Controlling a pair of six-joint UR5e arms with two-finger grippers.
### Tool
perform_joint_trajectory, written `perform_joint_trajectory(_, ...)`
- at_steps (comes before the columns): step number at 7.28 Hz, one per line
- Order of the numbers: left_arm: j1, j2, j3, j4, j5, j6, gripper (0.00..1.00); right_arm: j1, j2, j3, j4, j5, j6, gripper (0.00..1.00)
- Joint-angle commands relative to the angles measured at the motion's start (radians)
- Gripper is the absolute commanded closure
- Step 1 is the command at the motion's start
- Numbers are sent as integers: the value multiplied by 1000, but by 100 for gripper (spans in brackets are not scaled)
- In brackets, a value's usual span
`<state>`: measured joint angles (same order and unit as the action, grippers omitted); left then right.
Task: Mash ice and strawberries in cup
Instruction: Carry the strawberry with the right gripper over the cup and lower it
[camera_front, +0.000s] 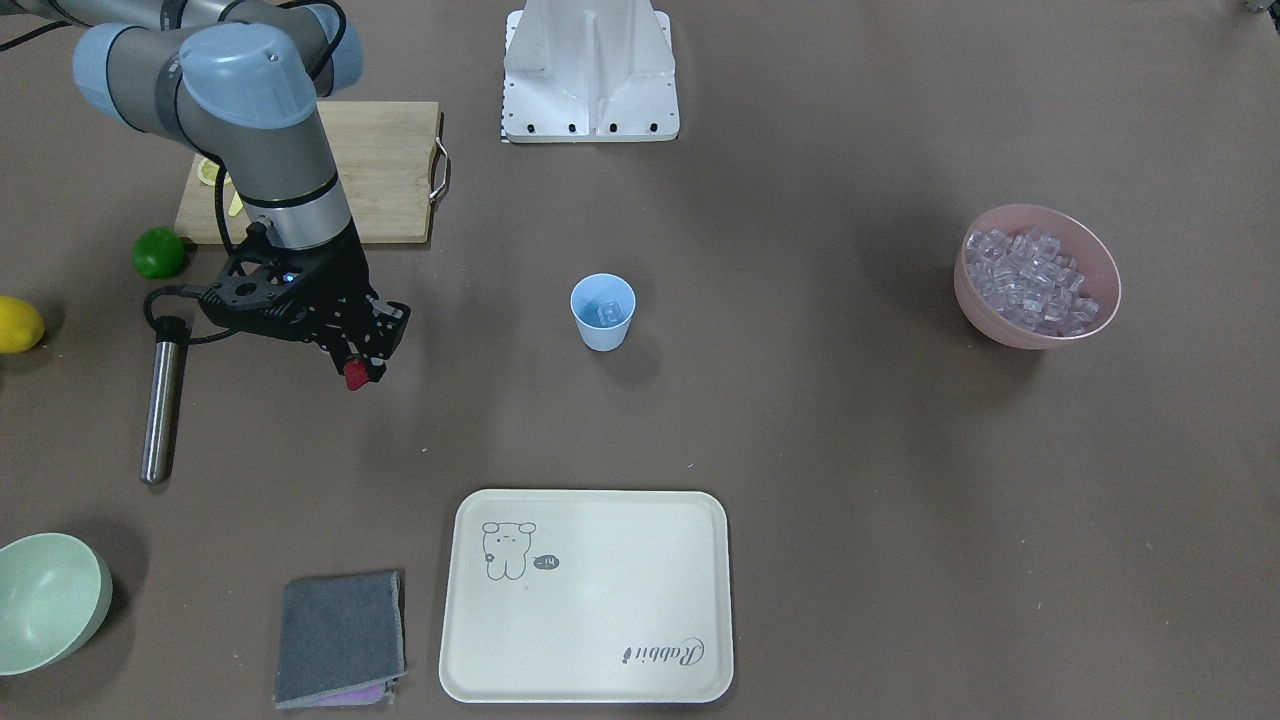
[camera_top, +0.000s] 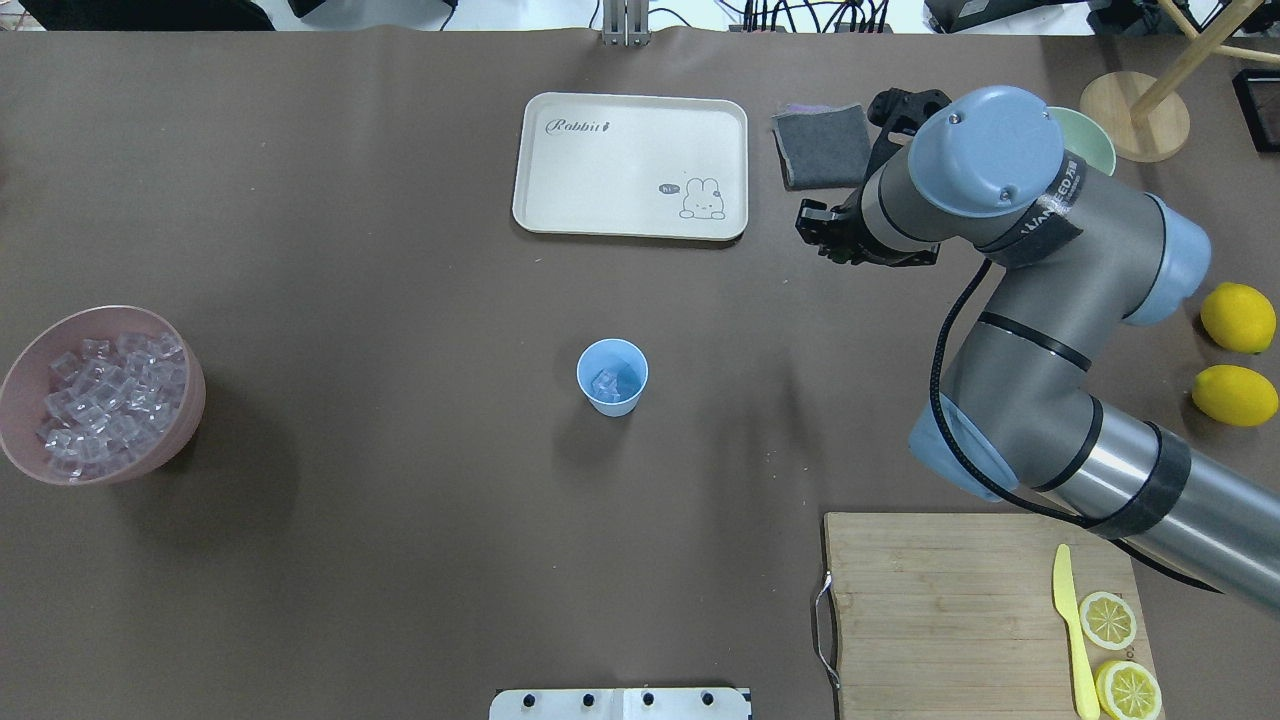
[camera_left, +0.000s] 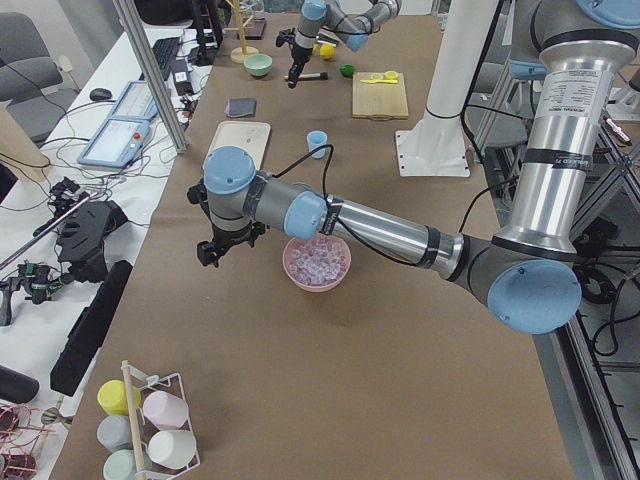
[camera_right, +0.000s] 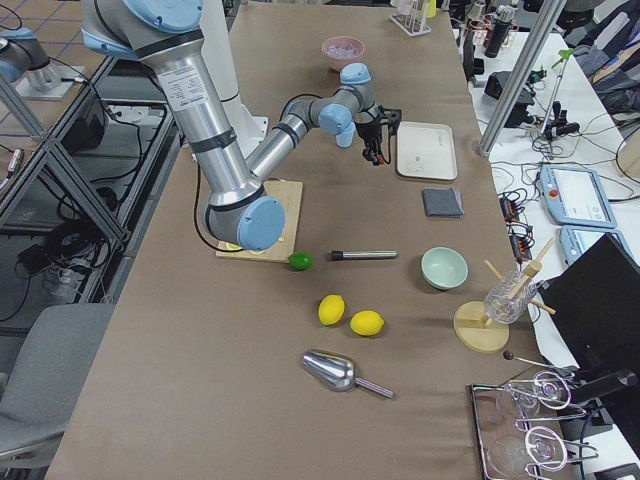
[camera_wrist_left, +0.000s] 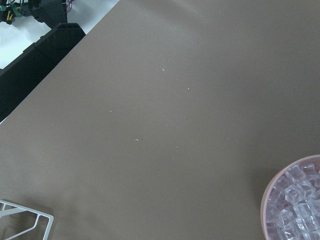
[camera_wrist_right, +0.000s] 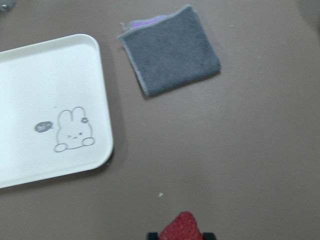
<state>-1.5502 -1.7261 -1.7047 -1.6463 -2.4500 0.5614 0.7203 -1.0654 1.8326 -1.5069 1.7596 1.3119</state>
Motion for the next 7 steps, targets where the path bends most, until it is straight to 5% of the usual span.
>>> perform_joint_trajectory(1, 1, 13, 16, 0, -1, -5, 3, -33, 45, 28, 52, -18, -78, 100)
perform_joint_trajectory(4, -1, 33, 10, -3, -9, -11, 3, -207, 50, 22, 166, -159, -83, 100)
perform_joint_trajectory(7, -1, 31, 14, -3, -12, -11, 3, -282, 56, 24, 166, -187, -195, 100)
